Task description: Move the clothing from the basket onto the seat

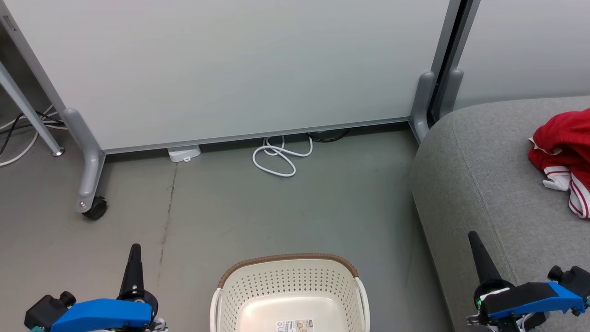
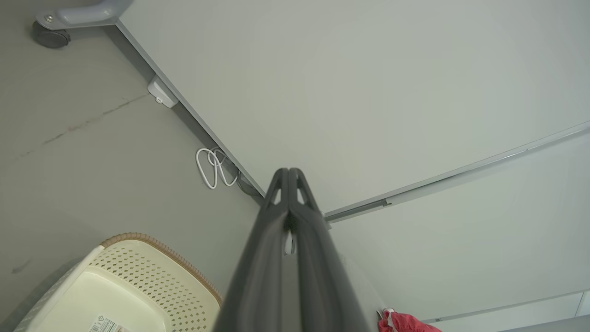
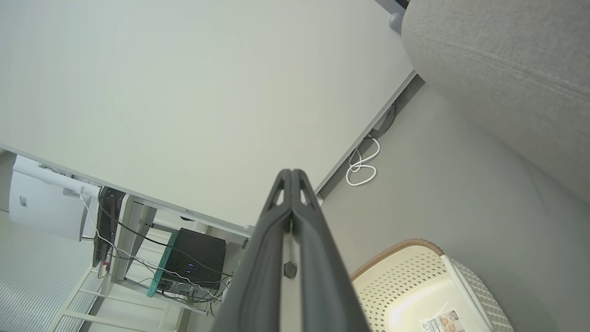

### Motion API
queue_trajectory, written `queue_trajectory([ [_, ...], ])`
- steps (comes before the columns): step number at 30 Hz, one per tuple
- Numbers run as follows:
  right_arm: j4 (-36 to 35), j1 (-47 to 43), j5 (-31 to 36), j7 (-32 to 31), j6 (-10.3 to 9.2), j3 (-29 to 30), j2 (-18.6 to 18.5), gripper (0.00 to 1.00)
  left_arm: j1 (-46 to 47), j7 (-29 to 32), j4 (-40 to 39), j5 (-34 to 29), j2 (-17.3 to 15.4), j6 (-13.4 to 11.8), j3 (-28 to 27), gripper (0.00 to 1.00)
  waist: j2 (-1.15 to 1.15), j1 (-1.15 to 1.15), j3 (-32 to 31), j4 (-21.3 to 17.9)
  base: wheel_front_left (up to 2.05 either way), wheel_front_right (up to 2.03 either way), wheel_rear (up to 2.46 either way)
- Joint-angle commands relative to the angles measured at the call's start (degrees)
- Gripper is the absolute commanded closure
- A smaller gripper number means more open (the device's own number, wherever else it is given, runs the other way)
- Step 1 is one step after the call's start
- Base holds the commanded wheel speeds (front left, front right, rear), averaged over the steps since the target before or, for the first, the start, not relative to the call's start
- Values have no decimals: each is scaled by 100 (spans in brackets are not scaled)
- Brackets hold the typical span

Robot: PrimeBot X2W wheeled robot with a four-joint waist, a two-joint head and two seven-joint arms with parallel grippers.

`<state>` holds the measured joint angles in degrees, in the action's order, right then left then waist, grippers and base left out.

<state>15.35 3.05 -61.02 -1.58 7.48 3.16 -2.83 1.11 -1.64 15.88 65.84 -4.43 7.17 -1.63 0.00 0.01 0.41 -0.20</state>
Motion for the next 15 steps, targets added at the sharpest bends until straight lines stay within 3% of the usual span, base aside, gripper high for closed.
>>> queue_trajectory([
  [1, -75, 137, -171, -38, 2, 30, -7, 100, 147, 34, -71, 131, -6, 29, -57, 100, 0, 0, 0, 1, 0, 0, 0],
  [15, -98, 198, -981, -167, 2, 116, -7, 100, 262, 248, -108, 831, 29, 35, -168, 100, 0, 0, -6, 5, 0, 0, 0],
])
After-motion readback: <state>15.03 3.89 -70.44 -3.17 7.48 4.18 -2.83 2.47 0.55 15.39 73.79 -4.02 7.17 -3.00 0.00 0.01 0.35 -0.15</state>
